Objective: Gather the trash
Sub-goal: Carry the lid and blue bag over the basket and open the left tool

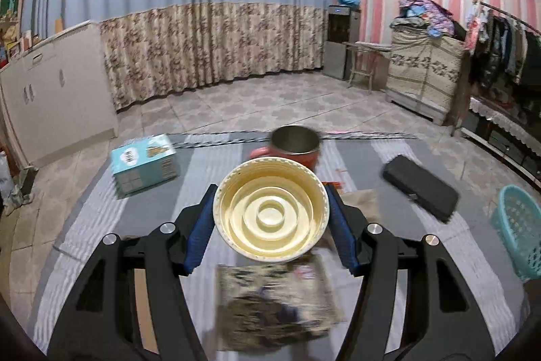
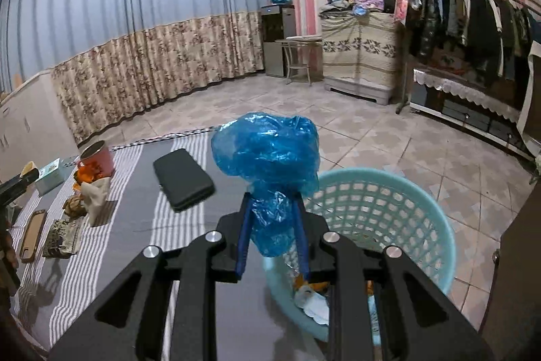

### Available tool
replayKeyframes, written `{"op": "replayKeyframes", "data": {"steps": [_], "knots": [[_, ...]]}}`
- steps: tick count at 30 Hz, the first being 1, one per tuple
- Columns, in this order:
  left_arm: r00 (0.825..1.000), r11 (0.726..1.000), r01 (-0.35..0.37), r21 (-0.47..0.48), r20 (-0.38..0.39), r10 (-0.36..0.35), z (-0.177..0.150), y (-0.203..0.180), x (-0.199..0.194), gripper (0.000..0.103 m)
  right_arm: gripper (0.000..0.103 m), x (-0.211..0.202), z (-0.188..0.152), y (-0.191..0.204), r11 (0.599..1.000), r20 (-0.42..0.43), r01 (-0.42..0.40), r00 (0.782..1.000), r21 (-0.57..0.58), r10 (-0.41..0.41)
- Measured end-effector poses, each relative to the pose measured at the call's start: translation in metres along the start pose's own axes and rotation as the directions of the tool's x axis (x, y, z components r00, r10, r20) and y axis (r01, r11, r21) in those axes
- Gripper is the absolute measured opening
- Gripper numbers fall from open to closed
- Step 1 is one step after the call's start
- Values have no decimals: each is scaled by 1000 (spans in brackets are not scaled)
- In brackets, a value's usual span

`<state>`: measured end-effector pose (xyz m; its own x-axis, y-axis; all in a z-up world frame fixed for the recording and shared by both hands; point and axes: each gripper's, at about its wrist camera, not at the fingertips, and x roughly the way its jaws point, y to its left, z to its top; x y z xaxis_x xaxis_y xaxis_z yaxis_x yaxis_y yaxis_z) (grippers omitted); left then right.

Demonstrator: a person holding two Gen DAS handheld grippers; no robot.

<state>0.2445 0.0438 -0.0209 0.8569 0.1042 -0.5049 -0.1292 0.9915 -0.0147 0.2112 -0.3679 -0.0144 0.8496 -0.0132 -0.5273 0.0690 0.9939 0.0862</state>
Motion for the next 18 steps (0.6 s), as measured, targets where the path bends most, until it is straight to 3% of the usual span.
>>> {"op": "replayKeyframes", "data": {"steps": [18], "knots": [[986, 980, 164, 113, 2, -166, -4, -152, -18, 60, 24, 10, 1, -73, 992, 12, 85, 996, 90, -86]]}}
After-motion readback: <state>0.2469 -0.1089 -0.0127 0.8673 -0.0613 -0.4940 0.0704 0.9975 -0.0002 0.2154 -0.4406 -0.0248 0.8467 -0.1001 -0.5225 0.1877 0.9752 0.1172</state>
